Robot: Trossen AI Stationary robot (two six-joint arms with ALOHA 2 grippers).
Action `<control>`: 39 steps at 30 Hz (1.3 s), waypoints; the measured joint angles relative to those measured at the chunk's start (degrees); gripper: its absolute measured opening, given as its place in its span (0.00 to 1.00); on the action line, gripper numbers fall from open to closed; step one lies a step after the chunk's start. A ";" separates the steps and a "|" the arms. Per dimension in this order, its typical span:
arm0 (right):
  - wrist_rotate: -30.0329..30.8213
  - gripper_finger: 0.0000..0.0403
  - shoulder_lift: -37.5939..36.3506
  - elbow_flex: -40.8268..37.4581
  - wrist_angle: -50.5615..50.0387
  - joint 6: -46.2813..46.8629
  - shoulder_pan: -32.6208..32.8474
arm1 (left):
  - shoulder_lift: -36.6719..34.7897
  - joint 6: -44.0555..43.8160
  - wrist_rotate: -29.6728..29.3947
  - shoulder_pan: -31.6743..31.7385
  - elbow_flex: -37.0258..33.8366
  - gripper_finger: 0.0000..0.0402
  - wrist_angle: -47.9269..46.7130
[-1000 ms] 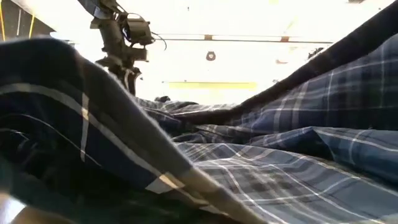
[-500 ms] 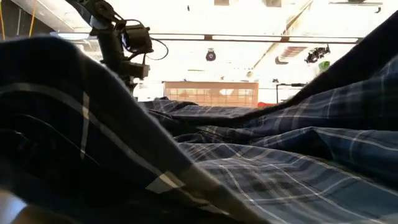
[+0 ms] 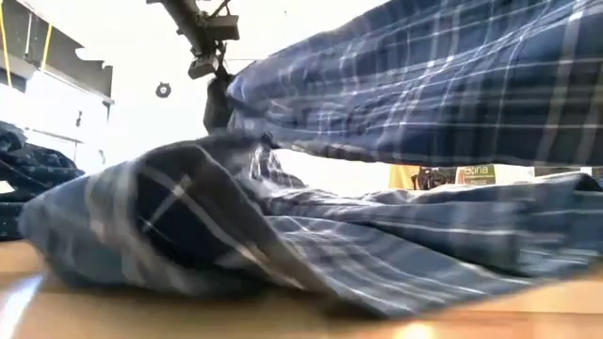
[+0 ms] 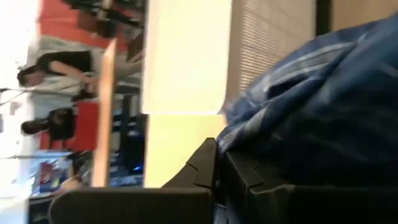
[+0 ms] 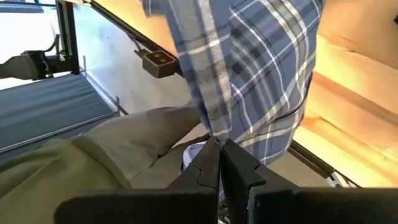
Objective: Fold Laundry from Bin
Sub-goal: Fold the blue checkered long sleeve
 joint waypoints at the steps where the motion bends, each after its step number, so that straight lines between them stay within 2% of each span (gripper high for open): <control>1: 0.00 0.00 0.00 0.01 0.35 -0.04 0.00 | 0.21 -0.02 2.20 1.14 -0.02 0.00 -1.30; 4: 0.04 0.00 0.00 0.01 2.11 -0.04 -0.02 | 1.68 -0.12 9.41 4.13 -0.06 0.00 -6.39; 6: 1.54 0.00 0.00 -0.01 4.49 -0.26 -0.53 | 2.71 1.00 11.51 5.32 -0.15 0.00 -9.70; 9: 3.27 0.00 -0.02 0.01 10.45 -4.57 -3.26 | 3.26 4.93 7.79 5.84 -0.15 0.00 -11.55; 12: 0.09 0.00 -0.02 -0.01 20.93 -13.27 -8.65 | 2.94 10.57 1.37 5.71 -0.13 0.00 -11.34; 15: -4.97 0.00 0.00 0.81 33.91 -27.45 -15.38 | 2.21 16.30 -2.86 5.71 -0.13 0.00 -12.37; 18: -8.39 0.00 -0.36 4.58 44.23 -51.78 -21.53 | 1.66 18.43 -2.73 5.92 -0.13 0.00 -14.36; 20: -7.47 0.00 -1.61 7.36 45.71 -68.77 -24.49 | 1.72 18.38 -0.77 6.83 -0.11 0.00 -15.92; 22: -3.92 0.00 -2.85 9.53 43.35 -76.12 -27.15 | 2.16 18.34 1.96 8.78 -0.11 0.00 -17.66; 24: -3.01 0.00 -3.52 10.15 35.99 -74.37 -29.75 | 3.22 18.02 3.57 11.34 -0.09 0.00 -19.68; 26: -4.16 0.00 -3.38 10.11 26.80 -67.72 -31.38 | 4.64 18.35 4.58 13.60 -0.09 0.00 -21.35; 29: -10.40 0.00 -2.45 6.30 16.97 -53.96 -31.02 | 7.28 18.24 1.34 13.77 -0.07 0.00 -21.98; 34: -22.37 0.00 -0.96 -2.57 15.11 -35.64 -26.56 | 9.39 18.31 -0.30 13.70 -0.07 0.00 -24.19; 37: -24.21 0.00 -0.68 -6.01 16.39 -28.88 -24.40 | 8.73 16.73 -1.11 13.16 -0.08 0.00 -24.07; 39: -24.54 0.00 -0.68 -7.46 17.99 -26.87 -23.63 | 7.67 16.43 1.64 13.11 -0.07 0.00 -23.96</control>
